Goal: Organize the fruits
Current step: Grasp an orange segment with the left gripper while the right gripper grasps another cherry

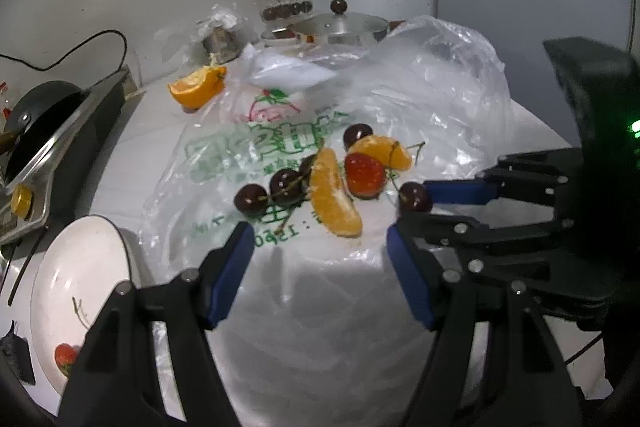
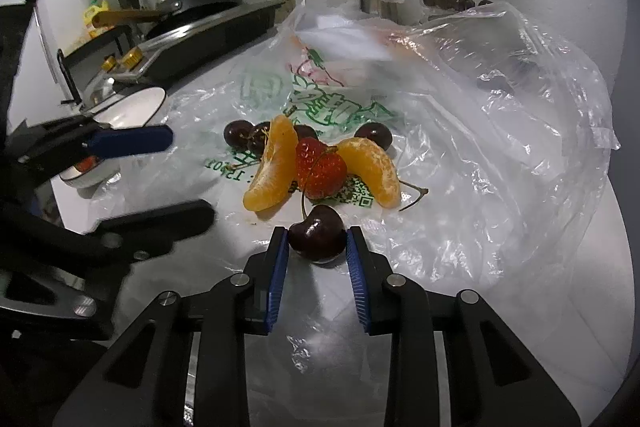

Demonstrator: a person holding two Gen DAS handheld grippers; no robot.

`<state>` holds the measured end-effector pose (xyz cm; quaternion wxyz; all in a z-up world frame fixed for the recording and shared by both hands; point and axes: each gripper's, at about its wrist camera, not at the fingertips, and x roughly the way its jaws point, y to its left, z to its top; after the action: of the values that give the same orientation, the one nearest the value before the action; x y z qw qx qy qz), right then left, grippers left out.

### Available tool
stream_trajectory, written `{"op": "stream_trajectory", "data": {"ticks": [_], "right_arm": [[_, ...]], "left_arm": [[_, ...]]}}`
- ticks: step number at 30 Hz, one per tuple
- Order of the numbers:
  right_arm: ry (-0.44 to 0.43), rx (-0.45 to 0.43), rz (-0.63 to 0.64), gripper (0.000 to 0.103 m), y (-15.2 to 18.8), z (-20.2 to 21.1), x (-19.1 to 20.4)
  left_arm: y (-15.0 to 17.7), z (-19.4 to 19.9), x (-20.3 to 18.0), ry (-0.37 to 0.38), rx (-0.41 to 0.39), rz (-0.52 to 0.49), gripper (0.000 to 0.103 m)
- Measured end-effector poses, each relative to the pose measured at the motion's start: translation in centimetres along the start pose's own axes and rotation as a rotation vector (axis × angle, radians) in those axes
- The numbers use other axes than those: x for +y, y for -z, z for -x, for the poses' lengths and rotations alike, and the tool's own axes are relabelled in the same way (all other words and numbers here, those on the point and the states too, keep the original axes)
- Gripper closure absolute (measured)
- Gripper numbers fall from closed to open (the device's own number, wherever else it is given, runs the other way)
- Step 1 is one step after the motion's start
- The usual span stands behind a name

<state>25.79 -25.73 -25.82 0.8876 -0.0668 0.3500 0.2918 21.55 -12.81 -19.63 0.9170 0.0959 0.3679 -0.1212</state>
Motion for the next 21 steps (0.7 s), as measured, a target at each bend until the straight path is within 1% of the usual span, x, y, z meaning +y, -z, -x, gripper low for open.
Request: {"op": "stream_trajectory", "data": {"ticks": [9, 10, 13, 21], "right_arm": [[-0.005, -0.056, -0.017, 0.072, -0.3, 1.5, -1.6], [-0.005, -0.059, -0.017, 0.072, -0.3, 1.6, -1.7], [-0.017, -0.057, -0.021, 0.072, -0.3, 1.6, -2.0], [-0.037, -0.051, -0.025, 0.072, -0.1, 1.4, -2.2]], "left_arm": [[-0.7, -2.1, -0.9, 0.006, 0.04, -0.018, 0.034], [-0.7, -2.4, -1.0, 0.005, 0.046, -0.021, 0.039], [-0.8, -3.2, -1.0, 0.006, 0.065, -0.021, 0.048], [-1.5, -5.0, -0.9, 0.016, 0.095, -0.02, 0.051]]}}
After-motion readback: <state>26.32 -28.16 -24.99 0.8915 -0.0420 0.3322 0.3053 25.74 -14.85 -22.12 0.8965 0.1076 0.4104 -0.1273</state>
